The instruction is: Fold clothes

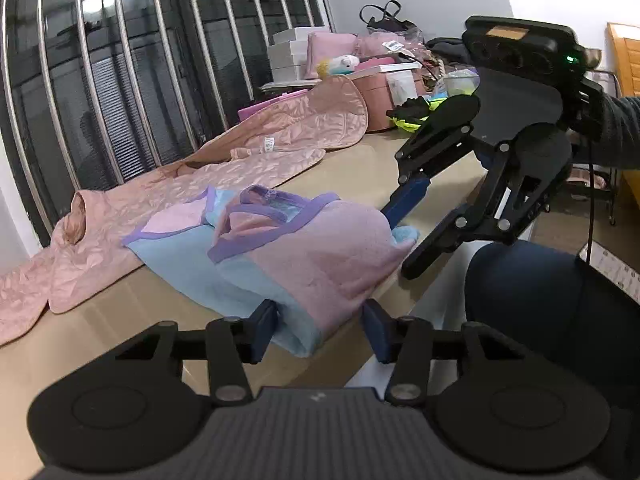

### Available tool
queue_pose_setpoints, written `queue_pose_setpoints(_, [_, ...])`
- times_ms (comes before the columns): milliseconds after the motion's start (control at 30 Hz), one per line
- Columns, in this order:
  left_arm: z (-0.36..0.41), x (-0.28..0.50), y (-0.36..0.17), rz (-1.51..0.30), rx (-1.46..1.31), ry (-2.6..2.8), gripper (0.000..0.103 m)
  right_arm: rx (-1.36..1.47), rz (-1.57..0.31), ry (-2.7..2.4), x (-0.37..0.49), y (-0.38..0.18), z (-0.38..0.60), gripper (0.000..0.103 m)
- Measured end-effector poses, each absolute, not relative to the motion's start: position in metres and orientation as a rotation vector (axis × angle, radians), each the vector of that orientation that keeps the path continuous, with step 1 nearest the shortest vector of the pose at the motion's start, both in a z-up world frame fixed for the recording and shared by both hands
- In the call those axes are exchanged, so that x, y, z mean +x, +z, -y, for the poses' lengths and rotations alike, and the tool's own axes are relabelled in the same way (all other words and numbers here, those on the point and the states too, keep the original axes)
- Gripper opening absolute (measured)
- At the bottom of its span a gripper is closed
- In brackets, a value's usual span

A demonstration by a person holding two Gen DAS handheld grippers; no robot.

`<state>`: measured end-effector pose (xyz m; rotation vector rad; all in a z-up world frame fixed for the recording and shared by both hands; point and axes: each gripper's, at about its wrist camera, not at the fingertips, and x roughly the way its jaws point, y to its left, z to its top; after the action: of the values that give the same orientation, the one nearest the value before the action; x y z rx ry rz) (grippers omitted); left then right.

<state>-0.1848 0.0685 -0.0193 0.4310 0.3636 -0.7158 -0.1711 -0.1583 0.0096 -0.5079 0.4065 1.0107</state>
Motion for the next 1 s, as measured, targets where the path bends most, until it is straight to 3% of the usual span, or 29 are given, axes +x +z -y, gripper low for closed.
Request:
queue_pose_setpoints(67, [-0.070, -0.187, -0.020, -0.364, 0.427, -0.734, 0.027, -0.481, -0.408, 1.014, -0.171, 0.007, 0.160, 0.034])
queue_pose_setpoints(100, [-0.071, -0.189, -0.019, -0.363, 0.415, -0.736, 0.023, -0.471, -0.406, 1.017, -0.172, 0.007, 0.161, 0.027])
queue_pose_setpoints(133, [-0.073, -0.189, -0.018, -0.364, 0.403, -0.741, 0.010, -0.453, -0.409, 1.027, -0.172, 0.007, 0.161, 0.021])
queue_pose_setpoints(167, [-0.074, -0.190, -0.016, -0.366, 0.392, -0.745, 0.008, -0.428, -0.422, 1.040, -0.172, 0.009, 0.163, 0.003])
queue_pose_setpoints(233, [-0.078, -0.191, -0.012, -0.383, 0.383, -0.756, 0.008, -0.375, -0.452, 1.066, -0.171, 0.012, 0.167, 0.003])
queue_pose_setpoints(300, [-0.078, -0.201, -0.010, -0.373, 0.434, -0.751, 0.013, -0.381, -0.463, 1.071, -0.175, 0.014, 0.169, 0.003])
queue_pose_setpoints(333, [-0.077, -0.209, -0.011, -0.339, 0.488, -0.724, 0.028, -0.403, -0.452, 1.058, -0.180, 0.016, 0.170, 0.004])
queue_pose_setpoints(367, [-0.074, -0.218, -0.014, -0.289, 0.556, -0.681, 0.056, -0.428, -0.436, 1.042, -0.185, 0.018, 0.171, 0.009])
queue_pose_setpoints(433, [-0.068, -0.238, -0.023, -0.153, 0.716, -0.636, 0.072, -0.548, -0.343, 0.996, -0.202, 0.018, 0.165, 0.036])
queue_pose_setpoints(467, [-0.065, -0.247, -0.028, -0.093, 0.788, -0.619, 0.074, -0.612, -0.290, 0.971, -0.211, 0.018, 0.161, 0.057])
queue_pose_setpoints(533, [-0.057, -0.254, -0.037, -0.044, 0.880, -0.651, 0.074, -0.730, -0.199, 0.950, -0.223, 0.012, 0.153, 0.059])
queue_pose_setpoints(600, [-0.050, -0.256, -0.046, -0.007, 0.954, -0.679, 0.073, -0.844, -0.108, 0.930, -0.234, 0.005, 0.145, 0.055])
queue_pose_setpoints(700, [-0.043, -0.256, -0.060, 0.061, 1.082, -0.682, 0.066, -0.994, -0.050, 0.904, -0.239, -0.010, 0.137, 0.050])
queue_pose_setpoints(767, [-0.042, -0.254, -0.063, 0.082, 1.133, -0.682, 0.051, -1.099, -0.014, 0.886, -0.242, -0.021, 0.135, 0.049])
queue_pose_setpoints(800, [-0.041, -0.251, -0.064, 0.067, 1.145, -0.684, 0.044, -1.134, -0.002, 0.880, -0.243, -0.025, 0.134, 0.043])
queue_pose_setpoints(833, [-0.041, -0.247, -0.065, 0.045, 1.162, -0.685, 0.030, -1.153, 0.001, 0.877, -0.243, -0.027, 0.134, 0.038])
queue_pose_setpoints(867, [-0.042, -0.243, -0.066, 0.026, 1.178, -0.687, 0.022, -1.167, 0.001, 0.875, -0.243, -0.028, 0.133, 0.026])
queue_pose_setpoints(1000, [-0.049, -0.233, -0.059, -0.021, 1.180, -0.710, 0.010, -1.192, -0.030, 0.878, -0.241, -0.027, 0.131, 0.012])
